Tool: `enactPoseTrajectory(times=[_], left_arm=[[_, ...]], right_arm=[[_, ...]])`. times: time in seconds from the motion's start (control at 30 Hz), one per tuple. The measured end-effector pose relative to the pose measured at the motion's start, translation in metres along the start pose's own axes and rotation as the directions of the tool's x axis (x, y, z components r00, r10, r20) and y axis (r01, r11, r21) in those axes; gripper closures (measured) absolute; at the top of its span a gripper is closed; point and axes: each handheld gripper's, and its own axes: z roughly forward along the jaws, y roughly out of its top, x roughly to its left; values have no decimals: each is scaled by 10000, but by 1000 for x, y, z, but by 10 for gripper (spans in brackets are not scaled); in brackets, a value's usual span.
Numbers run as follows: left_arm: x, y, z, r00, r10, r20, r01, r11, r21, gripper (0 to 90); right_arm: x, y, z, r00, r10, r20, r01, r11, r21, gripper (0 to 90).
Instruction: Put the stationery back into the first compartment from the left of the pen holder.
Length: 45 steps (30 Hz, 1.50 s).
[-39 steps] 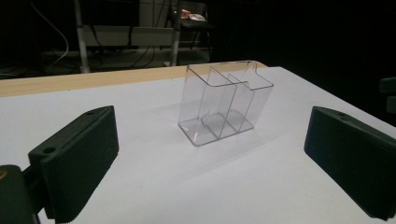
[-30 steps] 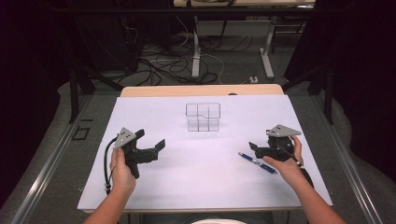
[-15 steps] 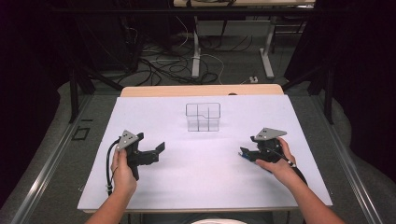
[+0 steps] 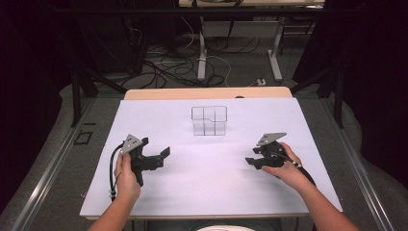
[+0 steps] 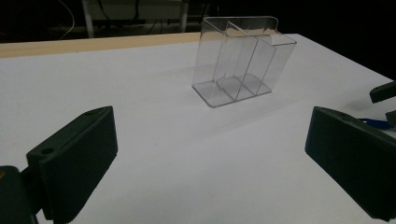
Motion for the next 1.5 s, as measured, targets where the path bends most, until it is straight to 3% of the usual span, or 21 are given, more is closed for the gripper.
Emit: enactPoseTrajectory(times=[0.33,0.43,0.47,0.5,0.6,0.63,0.67,0.93,1.07,1.1,1.13,1.17,1.2,1.23,1.27,1.3,1.33,1.37,1.43,1.47,1.5], left_arm=[[2,-1,0,10000,-67,25,67,9999,75,23],[2,-1,1,9999,-94,42,94,9999,117,23],[2,-2,1,9999,-104,49,103,9999,119,24],[2,-2,1,9999,-105,59,104,9999,120,24],[2,-2,0,9999,-106,65,105,9999,119,24],[3,-2,0,9999,-107,68,106,9999,120,24],[3,-2,0,9999,-109,70,108,9999,125,24],[3,-2,1,9998,-142,119,140,9998,169,24],[3,-2,1,9998,-158,127,156,9997,165,24],[3,-2,1,9998,-166,132,164,9997,167,24],[3,-2,1,9998,-171,137,168,9997,167,24],[4,-2,1,9999,-117,122,115,9998,180,24],[3,-2,1,9997,-200,150,198,9997,162,24],[3,-2,1,9997,-205,146,202,9997,161,24],[3,-2,1,9997,-192,149,190,9997,165,24],[3,-2,1,9997,-191,145,189,9997,163,24],[4,-2,1,9998,-124,127,122,9998,165,25],[4,-2,1,9998,-125,130,123,9998,162,24],[3,-2,1,9997,-194,155,191,9997,146,25],[3,-2,1,9997,-192,165,190,9997,148,25],[4,-2,1,9998,-141,145,139,9998,170,25]], right_arm=[[-7,5,4,9994,75,-339,-27,9901,1407,586],[-8,6,7,9993,-62,-365,123,9856,1684,611],[-8,5,9,9992,-3,-391,57,9902,1393,616],[-8,8,8,9993,96,-353,-26,9809,1947,619],[-8,11,10,9992,8,-411,87,9732,2300,633],[-8,14,8,9992,-28,-387,137,9584,2850,636],[-7,13,10,9991,-49,-416,157,9646,2631,637],[-8,23,12,9992,-321,-237,385,9295,3667,624],[-10,25,15,9979,-442,-474,589,9235,3789,643],[-9,26,14,9987,-500,-111,503,9153,3995,649],[-10,26,16,9981,-480,-389,594,9180,3922,658],[-10,27,15,9976,-596,-349,688,9034,4233,667],[-10,25,18,9979,-472,-447,610,9170,3942,673],[-9,27,16,9981,-484,-377,598,9052,4208,681],[-9,25,19,9979,-442,-473,596,9120,4059,686],[-10,28,17,9969,-616,-495,773,8903,4487,695],[-9,26,19,9972,-517,-533,697,8982,4339,699],[-9,28,18,9964,-696,-490,844,8807,4661,703],[-9,26,21,9967,-580,-569,775,8901,4492,713],[-9,27,19,9965,-586,-602,801,8777,4724,717],[-9,27,20,9969,-490,-609,718,8815,4667,723]])
